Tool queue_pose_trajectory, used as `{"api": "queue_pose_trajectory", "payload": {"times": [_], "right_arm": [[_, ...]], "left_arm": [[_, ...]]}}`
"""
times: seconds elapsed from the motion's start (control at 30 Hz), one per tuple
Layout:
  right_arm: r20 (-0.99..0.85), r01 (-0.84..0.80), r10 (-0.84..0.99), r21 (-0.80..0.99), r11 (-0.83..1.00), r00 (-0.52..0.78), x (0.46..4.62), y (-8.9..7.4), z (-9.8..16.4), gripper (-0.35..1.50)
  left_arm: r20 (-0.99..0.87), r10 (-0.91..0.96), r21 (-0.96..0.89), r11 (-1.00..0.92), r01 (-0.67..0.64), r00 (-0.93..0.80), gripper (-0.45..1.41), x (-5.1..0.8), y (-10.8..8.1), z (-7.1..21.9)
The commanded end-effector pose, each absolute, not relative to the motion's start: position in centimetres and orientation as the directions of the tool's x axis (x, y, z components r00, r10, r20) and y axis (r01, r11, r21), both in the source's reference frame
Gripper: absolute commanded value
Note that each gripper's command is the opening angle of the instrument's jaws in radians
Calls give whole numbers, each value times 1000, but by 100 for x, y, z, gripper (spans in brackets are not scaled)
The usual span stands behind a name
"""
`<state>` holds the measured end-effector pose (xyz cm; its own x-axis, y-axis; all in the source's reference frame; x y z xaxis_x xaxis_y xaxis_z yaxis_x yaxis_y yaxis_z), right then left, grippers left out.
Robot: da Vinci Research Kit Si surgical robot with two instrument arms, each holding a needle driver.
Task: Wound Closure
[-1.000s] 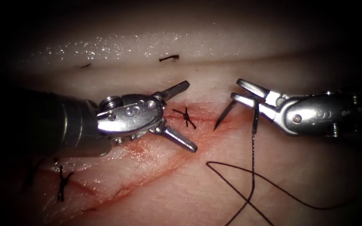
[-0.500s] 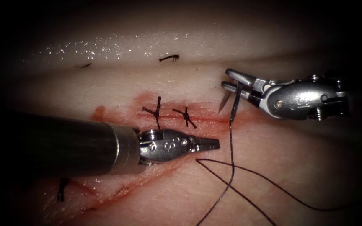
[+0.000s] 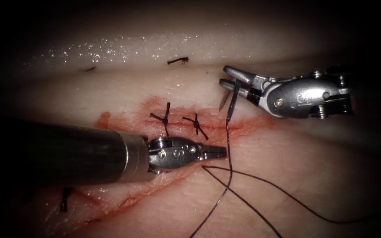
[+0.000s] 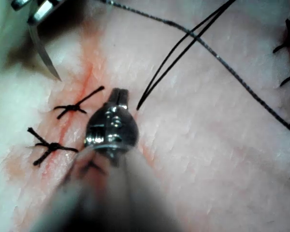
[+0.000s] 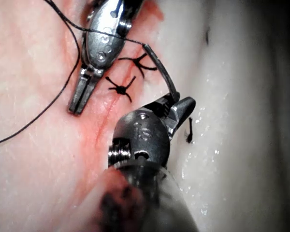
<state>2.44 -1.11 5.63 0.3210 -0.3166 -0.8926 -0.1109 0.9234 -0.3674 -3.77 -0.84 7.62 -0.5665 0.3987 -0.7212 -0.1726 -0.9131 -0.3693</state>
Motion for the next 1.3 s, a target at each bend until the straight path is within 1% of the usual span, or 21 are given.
{"api": "queue_pose_trajectory", "payload": {"times": [0.03,0.37,0.5,0.77,1.07,1.2,1.3], "right_arm": [[-892,-109,-321,-371,922,318,253,-110,570,-35],[-872,-81,-351,-400,913,342,253,-114,583,-35],[-844,-24,-375,-415,910,383,251,-120,591,-35],[-831,-20,-388,-431,902,399,246,-118,598,-35],[-815,-25,-417,-465,885,402,250,-130,626,-35],[-789,-34,-456,-513,858,411,250,-152,662,-35],[-789,-18,-446,-499,866,422,250,-167,686,-35]], "left_arm": [[-723,398,-369,-913,-171,-565,7,-382,-85,767],[-720,406,-378,-910,-172,-563,7,-383,-88,754],[-720,410,-386,-907,-167,-560,9,-379,-84,747],[-719,412,-389,-906,-167,-560,9,-378,-83,744],[-718,415,-391,-905,-169,-559,9,-380,-85,740],[-715,421,-398,-901,-170,-557,9,-378,-83,738],[-713,426,-404,-899,-171,-556,9,-377,-82,738]]}}
